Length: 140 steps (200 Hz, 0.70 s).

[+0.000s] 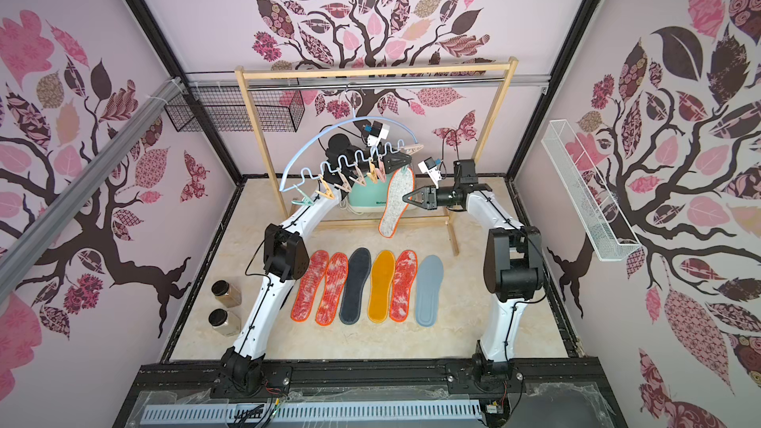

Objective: Take the shoe insoles off the hanger
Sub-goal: Remove the insole from the hanger.

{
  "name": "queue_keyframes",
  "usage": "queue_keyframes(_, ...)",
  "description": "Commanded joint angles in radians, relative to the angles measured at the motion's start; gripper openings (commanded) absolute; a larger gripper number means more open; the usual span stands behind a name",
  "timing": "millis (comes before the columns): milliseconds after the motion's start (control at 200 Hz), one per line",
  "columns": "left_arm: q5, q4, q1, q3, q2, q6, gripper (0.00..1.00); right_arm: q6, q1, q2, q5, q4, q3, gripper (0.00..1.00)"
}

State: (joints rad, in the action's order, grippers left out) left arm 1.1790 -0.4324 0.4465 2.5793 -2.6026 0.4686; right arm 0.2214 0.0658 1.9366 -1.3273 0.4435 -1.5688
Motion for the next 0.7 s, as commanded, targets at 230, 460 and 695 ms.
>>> queue_keyframes(230, -0.059, -0.057, -0.019, -0.079, 0.025, 0.006, 0.0, -0.087, -0.007, 0.012, 0.262, -0.052, 0.003, 0.0)
queue_keyframes(460, -0.113, -0.08, -0.035, -0.11, 0.046, 0.026, 0.0, -0.214, -0.023, -0.044, 0.277, -0.249, 0.128, 0.0)
queue_keyframes(695, -0.132, -0.099, -0.04, -0.116, 0.056, 0.047, 0.0, -0.221, -0.02, -0.042, 0.259, -0.245, 0.135, 0.0)
